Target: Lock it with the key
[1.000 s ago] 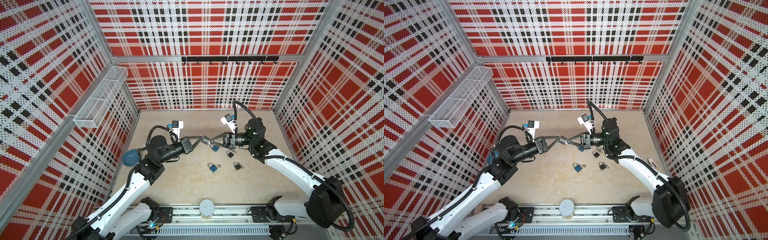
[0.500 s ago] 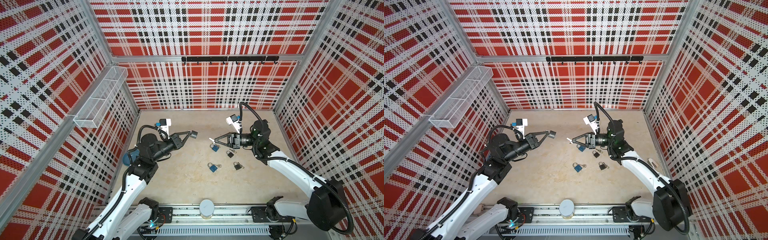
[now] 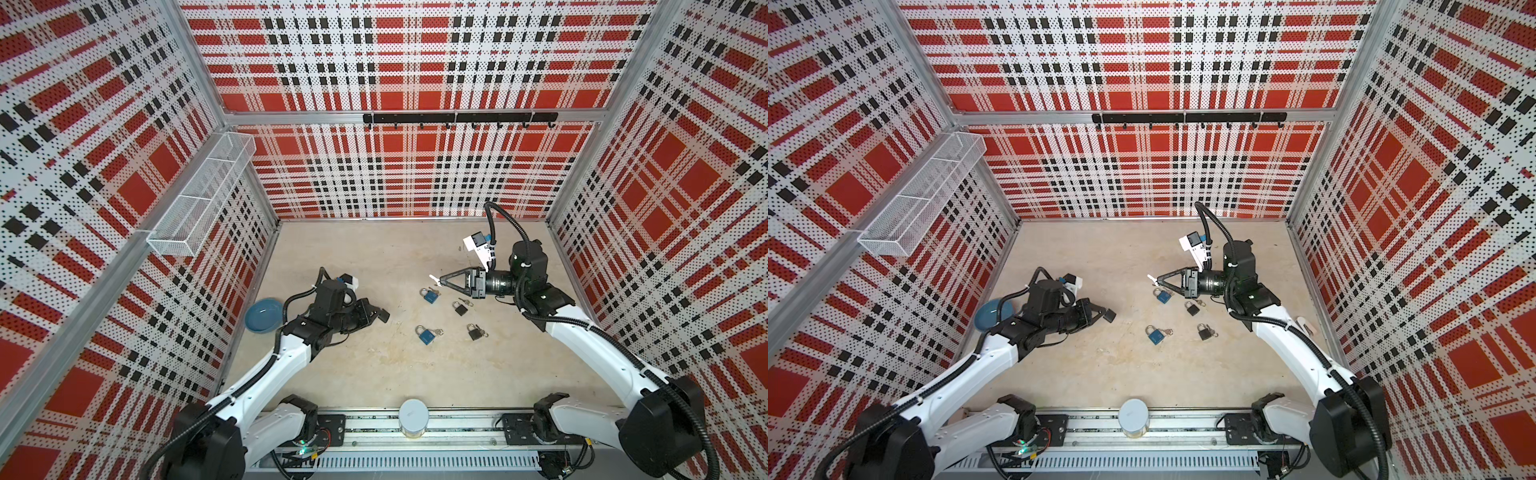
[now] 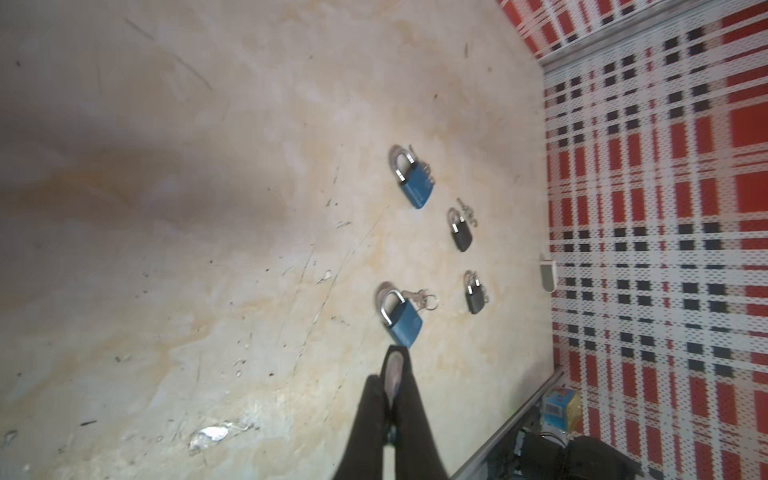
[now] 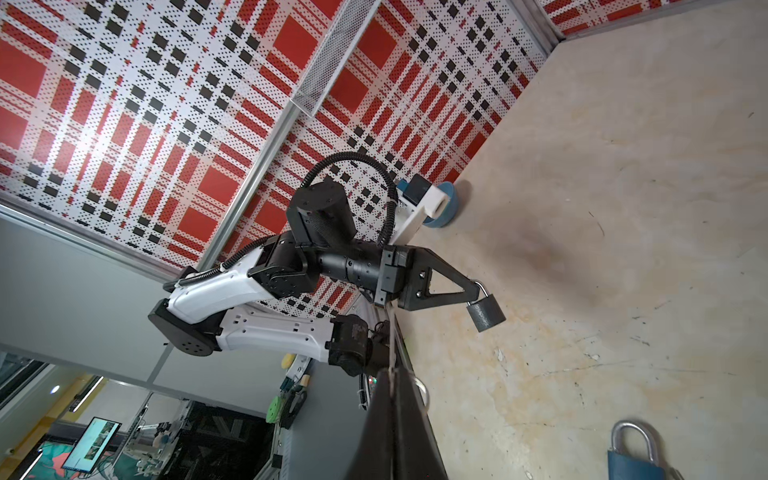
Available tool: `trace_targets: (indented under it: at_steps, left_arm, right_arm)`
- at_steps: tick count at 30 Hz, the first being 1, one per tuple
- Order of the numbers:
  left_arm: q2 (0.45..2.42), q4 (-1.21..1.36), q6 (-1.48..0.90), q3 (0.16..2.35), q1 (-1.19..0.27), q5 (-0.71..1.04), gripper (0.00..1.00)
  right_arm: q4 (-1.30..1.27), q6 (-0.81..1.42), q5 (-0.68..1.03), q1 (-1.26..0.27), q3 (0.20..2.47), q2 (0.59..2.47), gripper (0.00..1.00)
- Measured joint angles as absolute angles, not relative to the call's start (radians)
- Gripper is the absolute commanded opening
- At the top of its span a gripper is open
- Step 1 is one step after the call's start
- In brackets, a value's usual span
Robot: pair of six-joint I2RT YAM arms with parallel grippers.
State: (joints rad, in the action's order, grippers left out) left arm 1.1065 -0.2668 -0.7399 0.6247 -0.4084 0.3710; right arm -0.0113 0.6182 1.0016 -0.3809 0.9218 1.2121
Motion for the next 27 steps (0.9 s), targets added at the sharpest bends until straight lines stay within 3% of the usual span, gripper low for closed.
trace_targets:
  at_steps: [15, 27]
  left_arm:
    - [1.560, -0.038, -0.715, 0.709, -0.458, 0.336, 0.00]
    - [1.660, 0.024, -0.691, 0.765, -0.478, 0.332, 0.01]
  right_arm:
    - [0.127, 0.557, 0.943, -0.383, 0.925, 1.197, 0.00]
    - [0.142, 0.556, 0.910, -0.388, 0.925, 1.197, 0.00]
